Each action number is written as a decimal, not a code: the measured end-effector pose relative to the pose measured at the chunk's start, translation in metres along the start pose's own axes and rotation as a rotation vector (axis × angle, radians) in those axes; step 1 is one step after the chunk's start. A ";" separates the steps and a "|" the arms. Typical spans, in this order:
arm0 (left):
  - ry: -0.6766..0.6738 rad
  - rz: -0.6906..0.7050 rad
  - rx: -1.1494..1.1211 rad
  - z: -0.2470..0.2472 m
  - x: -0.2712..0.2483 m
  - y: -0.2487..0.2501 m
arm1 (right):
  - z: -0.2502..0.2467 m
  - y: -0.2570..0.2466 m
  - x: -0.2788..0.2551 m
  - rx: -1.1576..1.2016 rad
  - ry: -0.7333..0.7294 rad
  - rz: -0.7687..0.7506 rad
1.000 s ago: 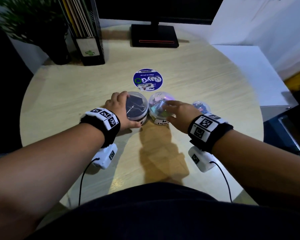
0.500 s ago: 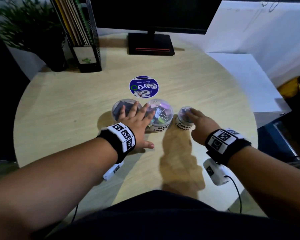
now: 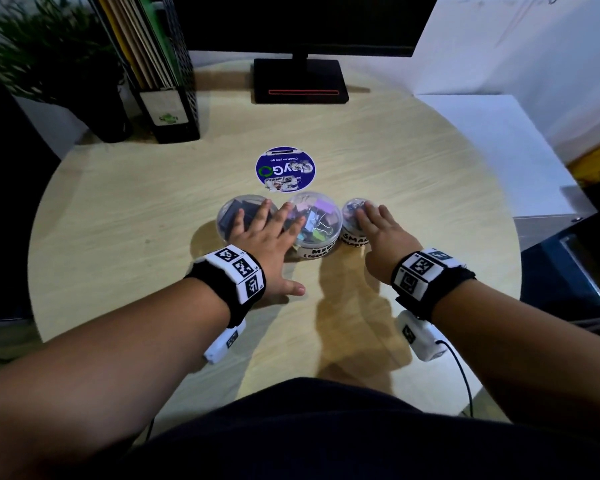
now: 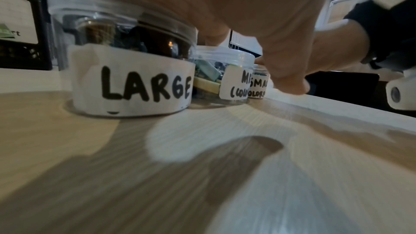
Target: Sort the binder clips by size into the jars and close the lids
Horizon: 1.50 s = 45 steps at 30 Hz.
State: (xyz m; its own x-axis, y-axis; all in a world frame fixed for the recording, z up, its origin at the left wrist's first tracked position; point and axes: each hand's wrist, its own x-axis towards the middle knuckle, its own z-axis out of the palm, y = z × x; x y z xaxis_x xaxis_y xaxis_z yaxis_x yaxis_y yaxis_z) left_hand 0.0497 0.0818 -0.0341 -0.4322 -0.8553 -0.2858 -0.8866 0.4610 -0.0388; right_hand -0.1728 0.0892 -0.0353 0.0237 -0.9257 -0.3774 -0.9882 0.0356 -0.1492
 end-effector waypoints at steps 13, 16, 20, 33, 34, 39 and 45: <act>-0.026 -0.071 -0.118 -0.003 0.004 0.001 | 0.005 -0.002 -0.004 -0.081 -0.019 -0.002; 0.022 -0.138 -0.212 -0.008 0.004 0.001 | -0.001 -0.002 -0.004 -0.127 0.030 -0.043; 0.068 -0.262 -0.216 -0.010 0.005 0.007 | -0.003 0.000 0.004 0.015 0.139 -0.192; 0.018 -0.337 -0.166 -0.002 0.007 0.014 | 0.024 0.010 0.007 -0.177 0.168 -0.353; 0.010 -0.340 -0.163 -0.002 0.007 0.014 | 0.024 0.011 0.008 -0.176 0.175 -0.356; 0.018 -0.347 -0.147 -0.003 0.007 0.015 | 0.020 0.011 0.010 -0.196 0.130 -0.378; 0.014 -0.368 -0.283 -0.007 0.006 0.011 | 0.012 0.011 0.006 -0.196 0.041 -0.358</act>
State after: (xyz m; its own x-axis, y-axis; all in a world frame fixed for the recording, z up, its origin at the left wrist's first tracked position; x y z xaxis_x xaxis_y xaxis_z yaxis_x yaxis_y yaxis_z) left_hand 0.0364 0.0800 -0.0295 -0.0811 -0.9538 -0.2893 -0.9907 0.0454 0.1280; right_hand -0.1813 0.0889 -0.0500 0.3692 -0.8810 -0.2958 -0.9288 -0.3605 -0.0858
